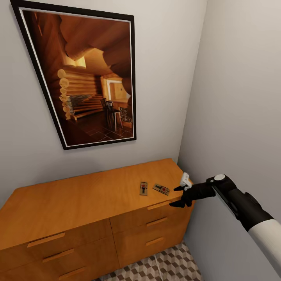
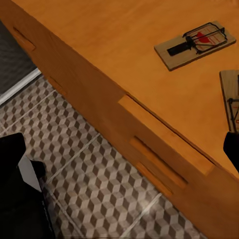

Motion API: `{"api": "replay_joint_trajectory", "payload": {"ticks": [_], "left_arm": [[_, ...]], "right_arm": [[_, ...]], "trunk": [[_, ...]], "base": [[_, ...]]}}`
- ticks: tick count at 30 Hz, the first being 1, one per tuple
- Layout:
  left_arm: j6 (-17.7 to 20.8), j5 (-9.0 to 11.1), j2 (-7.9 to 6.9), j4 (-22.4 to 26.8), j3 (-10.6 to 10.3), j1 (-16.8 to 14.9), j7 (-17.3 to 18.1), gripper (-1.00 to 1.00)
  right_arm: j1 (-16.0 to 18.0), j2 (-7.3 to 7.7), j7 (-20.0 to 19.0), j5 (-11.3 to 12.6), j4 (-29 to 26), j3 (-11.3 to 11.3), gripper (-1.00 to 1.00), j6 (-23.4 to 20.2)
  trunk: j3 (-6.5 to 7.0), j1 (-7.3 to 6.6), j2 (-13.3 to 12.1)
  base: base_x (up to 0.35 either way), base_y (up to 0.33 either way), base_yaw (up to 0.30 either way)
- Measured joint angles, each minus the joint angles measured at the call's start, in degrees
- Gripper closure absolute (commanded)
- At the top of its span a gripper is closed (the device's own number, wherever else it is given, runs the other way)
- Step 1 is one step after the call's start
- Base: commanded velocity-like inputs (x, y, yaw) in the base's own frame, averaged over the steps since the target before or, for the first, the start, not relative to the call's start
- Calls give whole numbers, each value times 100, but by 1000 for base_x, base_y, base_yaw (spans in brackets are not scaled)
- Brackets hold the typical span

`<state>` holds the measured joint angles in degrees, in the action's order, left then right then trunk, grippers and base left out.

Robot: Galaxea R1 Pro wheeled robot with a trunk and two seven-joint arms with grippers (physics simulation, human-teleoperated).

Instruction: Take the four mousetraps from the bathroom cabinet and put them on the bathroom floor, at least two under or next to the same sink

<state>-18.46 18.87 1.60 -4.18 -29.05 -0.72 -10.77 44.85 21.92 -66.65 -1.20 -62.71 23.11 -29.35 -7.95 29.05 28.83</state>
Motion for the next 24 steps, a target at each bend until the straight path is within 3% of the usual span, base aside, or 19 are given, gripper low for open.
{"api": "replay_joint_trajectory", "payload": {"ticks": [6,24], "left_arm": [[0,0,5,0,2,0,-2,-100],[31,7,-115,-18,7,149,-17,-100]], "right_arm": [[0,2,-247,-104,-19,-51,-100,232],[1,-5,-326,-129,-16,-302,-100,470]], "trunk": [[0,0,0],[-1,-1,1]], "base": [[0,0,0],[7,0,0]]}}
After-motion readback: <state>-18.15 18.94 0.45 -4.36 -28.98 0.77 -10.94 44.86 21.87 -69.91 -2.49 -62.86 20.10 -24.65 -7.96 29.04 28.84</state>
